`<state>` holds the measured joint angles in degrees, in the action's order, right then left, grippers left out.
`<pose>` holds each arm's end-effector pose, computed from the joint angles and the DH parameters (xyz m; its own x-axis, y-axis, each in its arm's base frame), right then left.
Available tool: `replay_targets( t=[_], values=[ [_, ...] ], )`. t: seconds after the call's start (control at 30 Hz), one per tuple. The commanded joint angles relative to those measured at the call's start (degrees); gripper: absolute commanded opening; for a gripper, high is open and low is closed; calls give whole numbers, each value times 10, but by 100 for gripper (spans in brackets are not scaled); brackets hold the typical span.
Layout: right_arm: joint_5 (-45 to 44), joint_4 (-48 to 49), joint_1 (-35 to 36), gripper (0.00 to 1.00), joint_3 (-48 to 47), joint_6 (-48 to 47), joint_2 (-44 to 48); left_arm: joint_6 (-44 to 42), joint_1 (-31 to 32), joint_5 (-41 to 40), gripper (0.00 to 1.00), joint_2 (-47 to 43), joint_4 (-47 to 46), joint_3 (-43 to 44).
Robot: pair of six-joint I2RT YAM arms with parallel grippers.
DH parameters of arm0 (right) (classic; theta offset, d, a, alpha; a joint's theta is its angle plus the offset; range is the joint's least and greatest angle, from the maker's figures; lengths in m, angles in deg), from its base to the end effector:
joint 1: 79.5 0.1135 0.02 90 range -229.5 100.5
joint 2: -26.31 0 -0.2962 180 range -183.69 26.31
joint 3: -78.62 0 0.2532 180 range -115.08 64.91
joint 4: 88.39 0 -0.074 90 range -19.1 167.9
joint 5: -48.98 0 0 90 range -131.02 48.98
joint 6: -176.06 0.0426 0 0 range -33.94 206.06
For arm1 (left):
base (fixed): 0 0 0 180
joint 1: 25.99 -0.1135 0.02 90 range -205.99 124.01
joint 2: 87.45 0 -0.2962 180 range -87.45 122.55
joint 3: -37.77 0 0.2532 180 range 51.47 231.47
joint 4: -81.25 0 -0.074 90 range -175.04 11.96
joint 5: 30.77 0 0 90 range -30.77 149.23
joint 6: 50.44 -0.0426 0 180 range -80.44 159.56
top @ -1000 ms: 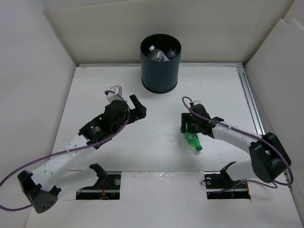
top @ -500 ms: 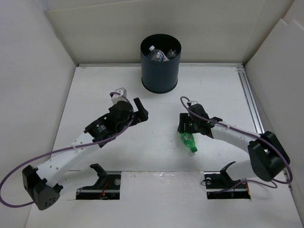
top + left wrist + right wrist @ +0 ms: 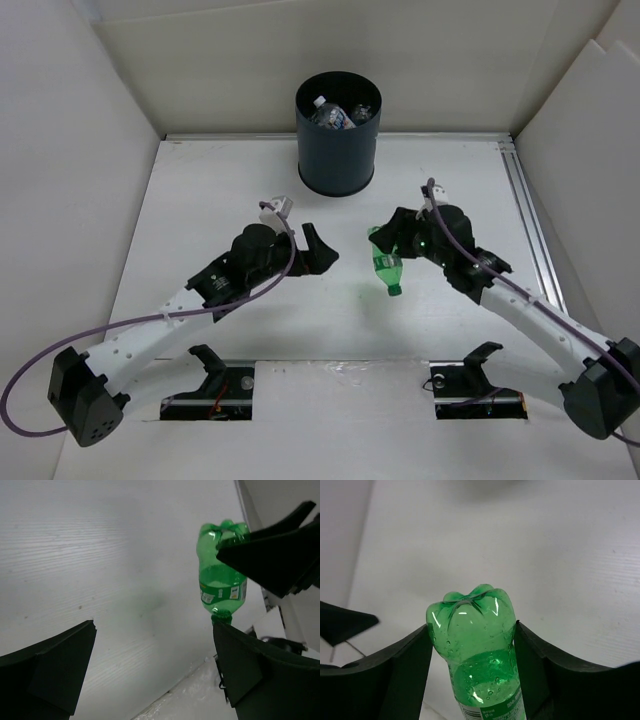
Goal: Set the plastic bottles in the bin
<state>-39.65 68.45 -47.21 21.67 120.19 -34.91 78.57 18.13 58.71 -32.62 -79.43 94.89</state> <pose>0.1967 0.1255 0.3006 -0.6321 0.2641 -0.7285 -0.2384 0.8282 0.5071 0.1538 -0.1486 0.3316 -0.5976 -0.2972 -0.7446 0.4037 0.6908 -0.5998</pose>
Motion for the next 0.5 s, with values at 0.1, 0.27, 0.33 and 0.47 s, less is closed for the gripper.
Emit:
replay_targets(
  t=[0.1, 0.27, 0.33, 0.47],
  values=[
    [103, 128, -10, 0, -42, 71, 53, -72, -2, 212, 100, -15, -236, -38],
    [157, 195, 13, 0, -54, 97, 53, -101, 20, 242, 100, 1, -286, -33],
    [157, 225, 28, 0, -54, 113, 53, -101, 26, 276, 100, 8, -307, -33],
    [157, 288, 50, 0, -34, 131, 53, -95, 26, 292, 100, 33, -323, -25]
  ],
)
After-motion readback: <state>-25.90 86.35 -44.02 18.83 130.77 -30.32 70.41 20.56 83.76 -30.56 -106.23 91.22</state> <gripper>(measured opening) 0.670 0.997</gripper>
